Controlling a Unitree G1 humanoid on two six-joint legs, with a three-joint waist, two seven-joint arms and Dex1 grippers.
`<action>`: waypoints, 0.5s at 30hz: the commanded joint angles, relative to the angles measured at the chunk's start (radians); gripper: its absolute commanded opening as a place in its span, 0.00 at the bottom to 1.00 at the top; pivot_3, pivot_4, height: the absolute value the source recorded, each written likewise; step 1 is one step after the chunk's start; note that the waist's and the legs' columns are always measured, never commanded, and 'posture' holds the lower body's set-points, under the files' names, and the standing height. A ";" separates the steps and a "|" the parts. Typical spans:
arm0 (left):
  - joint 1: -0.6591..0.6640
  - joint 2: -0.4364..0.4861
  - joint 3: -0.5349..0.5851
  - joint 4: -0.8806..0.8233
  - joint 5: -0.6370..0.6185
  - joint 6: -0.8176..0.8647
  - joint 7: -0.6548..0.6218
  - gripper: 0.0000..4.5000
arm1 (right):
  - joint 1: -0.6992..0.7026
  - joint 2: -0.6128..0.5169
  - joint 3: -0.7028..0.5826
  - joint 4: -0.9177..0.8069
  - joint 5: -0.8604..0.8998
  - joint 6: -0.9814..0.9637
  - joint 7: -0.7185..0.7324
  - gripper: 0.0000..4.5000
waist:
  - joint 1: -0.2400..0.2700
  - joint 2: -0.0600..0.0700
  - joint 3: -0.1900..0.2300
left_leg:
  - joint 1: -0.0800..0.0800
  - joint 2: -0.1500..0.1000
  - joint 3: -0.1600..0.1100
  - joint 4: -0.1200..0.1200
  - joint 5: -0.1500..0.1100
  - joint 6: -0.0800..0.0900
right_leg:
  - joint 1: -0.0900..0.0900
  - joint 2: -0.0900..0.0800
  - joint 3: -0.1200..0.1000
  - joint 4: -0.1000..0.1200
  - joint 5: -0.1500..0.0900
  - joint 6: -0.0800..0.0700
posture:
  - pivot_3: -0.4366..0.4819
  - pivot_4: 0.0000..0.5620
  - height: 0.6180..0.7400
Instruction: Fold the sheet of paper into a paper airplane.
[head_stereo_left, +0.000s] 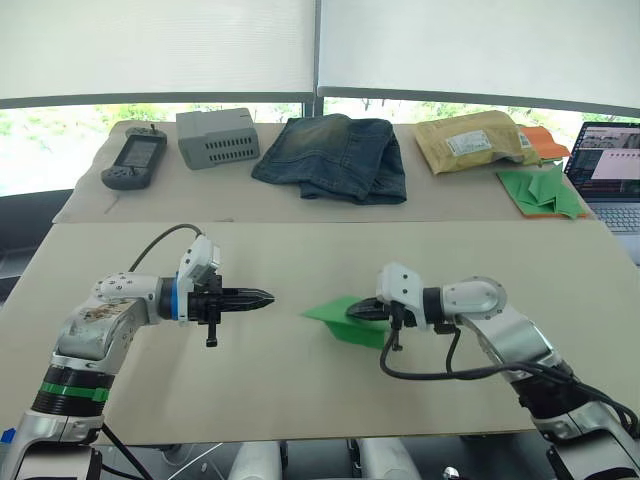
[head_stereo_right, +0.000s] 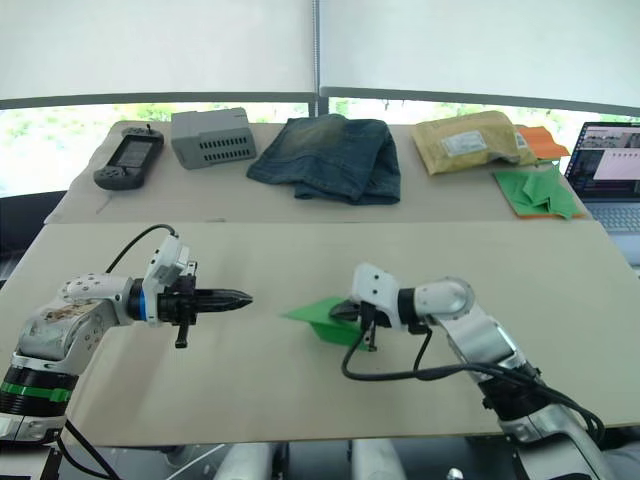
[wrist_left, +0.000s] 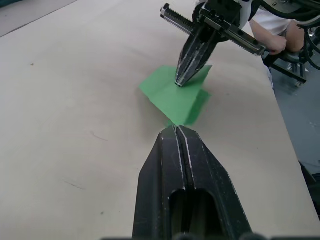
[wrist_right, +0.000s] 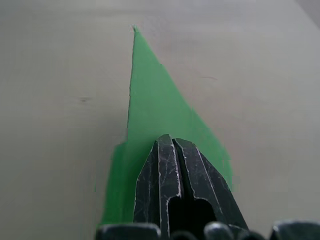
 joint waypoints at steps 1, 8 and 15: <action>-0.002 0.003 0.002 -0.034 -0.018 0.002 -0.014 0.00 | 0.023 -0.005 -0.021 -0.068 0.026 0.027 0.008 0.00 | 0.000 0.000 0.000 | 0.000 0.000 0.000 0.000 0.000 0.000 | 0.000 0.000 0.000 0.000 0.000 0.000 | 0.48 0.27 0.91; -0.021 -0.016 -0.037 -0.074 -0.034 0.039 -0.023 0.00 | 0.091 0.009 -0.004 -0.076 -0.021 0.031 -0.031 0.00 | 0.000 0.000 0.000 | 0.000 0.000 0.000 0.000 0.000 0.000 | 0.000 0.000 0.000 0.000 0.000 0.000 | 0.48 0.27 0.91; -0.073 -0.100 -0.167 -0.061 0.025 0.032 -0.019 0.00 | 0.162 0.007 -0.001 -0.073 -0.076 -0.002 -0.074 0.00 | 0.010 0.000 0.000 | 0.000 -0.001 0.000 0.001 0.000 0.000 | 0.000 0.000 0.000 0.000 0.000 0.001 | 0.48 0.27 0.91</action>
